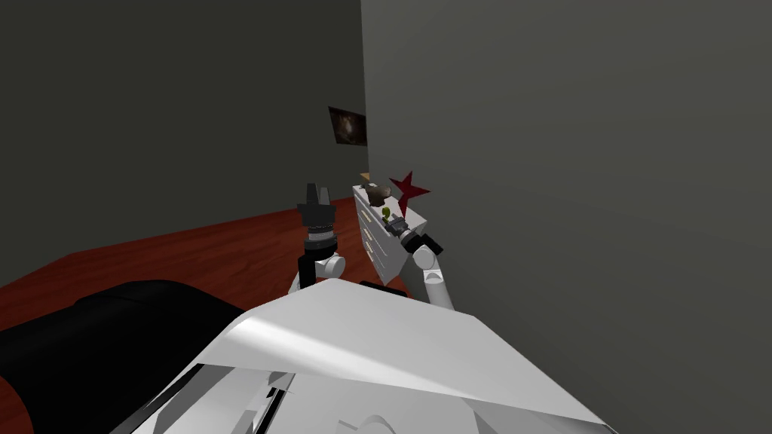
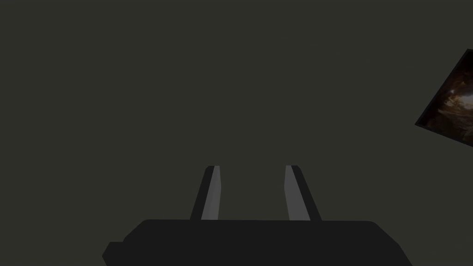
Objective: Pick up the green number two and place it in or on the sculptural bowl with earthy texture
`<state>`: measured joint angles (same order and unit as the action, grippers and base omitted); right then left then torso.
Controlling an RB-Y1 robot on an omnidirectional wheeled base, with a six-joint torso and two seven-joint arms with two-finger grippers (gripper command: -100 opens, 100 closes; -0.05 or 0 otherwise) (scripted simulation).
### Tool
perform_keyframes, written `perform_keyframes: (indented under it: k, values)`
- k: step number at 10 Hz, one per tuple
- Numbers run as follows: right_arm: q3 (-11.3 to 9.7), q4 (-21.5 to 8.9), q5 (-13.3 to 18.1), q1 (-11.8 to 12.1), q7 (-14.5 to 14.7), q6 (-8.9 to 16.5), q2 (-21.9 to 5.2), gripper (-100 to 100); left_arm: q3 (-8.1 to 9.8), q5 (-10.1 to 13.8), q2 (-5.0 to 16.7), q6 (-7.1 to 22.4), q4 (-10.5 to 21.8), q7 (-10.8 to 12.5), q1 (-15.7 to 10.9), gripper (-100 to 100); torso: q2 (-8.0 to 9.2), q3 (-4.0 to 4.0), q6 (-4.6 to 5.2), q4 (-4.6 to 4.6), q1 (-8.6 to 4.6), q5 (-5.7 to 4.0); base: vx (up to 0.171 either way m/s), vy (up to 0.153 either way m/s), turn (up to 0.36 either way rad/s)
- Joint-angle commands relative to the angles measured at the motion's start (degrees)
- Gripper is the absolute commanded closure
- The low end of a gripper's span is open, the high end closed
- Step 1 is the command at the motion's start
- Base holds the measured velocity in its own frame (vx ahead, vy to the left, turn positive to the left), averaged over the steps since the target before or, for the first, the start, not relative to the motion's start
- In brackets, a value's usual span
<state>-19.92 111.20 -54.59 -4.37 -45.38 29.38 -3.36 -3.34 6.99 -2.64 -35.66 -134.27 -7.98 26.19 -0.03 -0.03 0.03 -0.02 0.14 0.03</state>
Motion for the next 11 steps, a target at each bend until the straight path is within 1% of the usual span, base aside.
perform_keyframes:
  k: [1, 4, 5, 6, 7, 8, 11]
  values:
    - [0.00, 0.00, 0.00, 0.00, 0.00, 0.00, 0.00, 100, 0.00, 0.00, 0.00, 0.00, 0.00, 0.00, 0.00, 0, 0.00, 0.00, 0.00, 0.00, 0.00, 0.00, 0.000, 0.000, 0.000]
    - [0.00, 0.03, -0.02, -0.02, -0.04, 0.00, 0.02, 100, 0.00, 0.00, 0.00, 0.00, 0.00, 0.00, 0.00, 0, 0.02, 0.01, 0.00, -0.01, -0.01, 0.00, 0.000, 0.000, 0.000]
    - [0.01, 0.03, -0.01, -0.02, -0.02, 0.00, 0.01, 0, 0.00, 0.00, 0.00, 0.00, 0.00, 0.00, 0.00, 0, 0.02, 0.00, 0.00, -0.01, -0.02, -0.01, 0.000, 0.000, 0.000]
    - [0.00, 0.03, -0.01, -0.02, -0.01, 0.00, 0.01, 100, 0.00, 0.00, 0.00, 0.00, 0.00, 0.00, 0.00, 0, 0.01, 0.00, 0.00, -0.02, -0.02, -0.01, 0.000, 0.000, 0.000]
    - [0.01, 0.03, -0.01, -0.02, 0.00, 0.00, 0.01, 0, 0.00, 0.00, 0.00, 0.00, 0.00, 0.00, 0.00, 0, 0.01, 0.00, 0.00, -0.02, -0.03, -0.01, 0.000, 0.000, 0.000]
    - [1.27, -0.56, 0.12, -2.25, -1.69, 0.50, -1.82, 100, 0.00, 0.00, 0.00, 0.00, 0.00, 0.00, 0.00, 0, 0.01, -0.01, 0.00, -0.02, -0.03, -0.01, -0.033, 0.013, 0.028]
    - [3.50, -1.38, 0.33, -5.74, -4.49, 1.22, -3.13, 100, 0.00, 0.00, 0.00, 0.00, 0.00, 0.00, -0.01, 0, 0.21, 0.12, 0.00, 0.05, 0.05, 0.02, -0.056, 0.028, 0.013]
